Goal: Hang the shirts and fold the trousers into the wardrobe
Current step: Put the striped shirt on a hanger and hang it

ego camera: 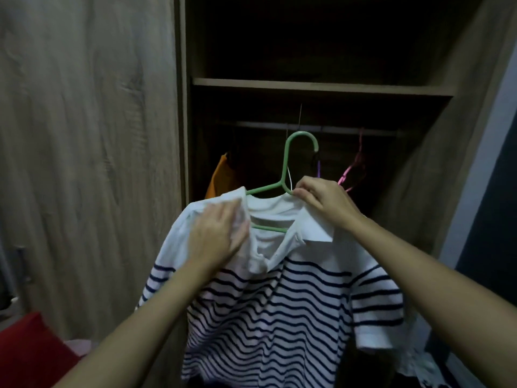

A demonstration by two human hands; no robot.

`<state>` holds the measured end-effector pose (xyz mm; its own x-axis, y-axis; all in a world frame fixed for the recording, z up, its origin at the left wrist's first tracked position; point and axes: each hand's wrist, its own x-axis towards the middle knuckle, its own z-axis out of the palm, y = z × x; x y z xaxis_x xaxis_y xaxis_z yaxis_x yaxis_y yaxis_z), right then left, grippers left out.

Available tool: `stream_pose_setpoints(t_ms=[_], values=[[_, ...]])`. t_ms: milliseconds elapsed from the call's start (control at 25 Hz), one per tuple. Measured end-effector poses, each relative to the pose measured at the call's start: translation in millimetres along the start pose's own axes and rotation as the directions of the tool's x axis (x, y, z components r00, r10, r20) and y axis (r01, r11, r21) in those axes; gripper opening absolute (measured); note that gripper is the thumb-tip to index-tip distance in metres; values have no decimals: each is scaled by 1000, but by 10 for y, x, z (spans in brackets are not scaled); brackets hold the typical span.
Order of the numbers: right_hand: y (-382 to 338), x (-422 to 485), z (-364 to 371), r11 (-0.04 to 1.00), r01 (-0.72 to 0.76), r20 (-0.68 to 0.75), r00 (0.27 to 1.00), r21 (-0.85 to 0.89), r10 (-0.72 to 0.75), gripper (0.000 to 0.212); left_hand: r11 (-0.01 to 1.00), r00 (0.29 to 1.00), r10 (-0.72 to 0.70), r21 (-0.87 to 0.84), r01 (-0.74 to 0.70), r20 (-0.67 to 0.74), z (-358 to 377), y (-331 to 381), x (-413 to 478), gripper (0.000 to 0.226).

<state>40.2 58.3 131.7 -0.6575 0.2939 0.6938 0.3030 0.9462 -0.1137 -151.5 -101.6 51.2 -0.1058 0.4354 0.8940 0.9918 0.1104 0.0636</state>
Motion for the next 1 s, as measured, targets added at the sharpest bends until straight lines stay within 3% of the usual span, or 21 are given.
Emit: stream_pose_setpoints(t_ms=[40,80,200,320,400,520,600,680,800,920,1000], values=[[-13,2,5,1000,16,-9,1000,16,-15,21,997,997,-77,19,77,-24,-80,-82,123,52],[-35,11,10,999,24,-20,1000,24,-24,21,995,994,-100,29,99,36,-134,-177,252,56],[-104,8,64,1000,22,0,1000,20,-22,19,1000,949,-3,-16,8,315,-186,-302,424,55],[-176,17,42,999,4,76,997,51,-8,36,995,973,101,-13,-100,210,-191,-397,448,48],[-95,20,-34,999,-26,96,995,-35,29,50,995,988,97,2,-98,121,-235,-490,513,49],[261,-146,-140,974,-104,43,992,-199,115,60,998,997,43,35,-46,61,-345,-607,617,50],[416,-314,-138,982,-118,-12,993,-148,118,68,996,997,46,71,-50,63,-383,-650,635,52],[433,-392,-94,992,-125,-94,988,5,125,60,995,993,77,55,-82,91,-383,-685,642,54],[456,-364,-25,957,-225,-188,947,186,259,49,997,990,44,-63,-36,135,-368,-785,638,55],[435,-387,22,921,-325,-174,915,217,364,36,989,989,23,-150,-1,143,-357,-799,576,49],[376,-371,32,935,-322,-75,939,148,336,36,988,989,4,-151,19,150,-335,-761,542,45]])
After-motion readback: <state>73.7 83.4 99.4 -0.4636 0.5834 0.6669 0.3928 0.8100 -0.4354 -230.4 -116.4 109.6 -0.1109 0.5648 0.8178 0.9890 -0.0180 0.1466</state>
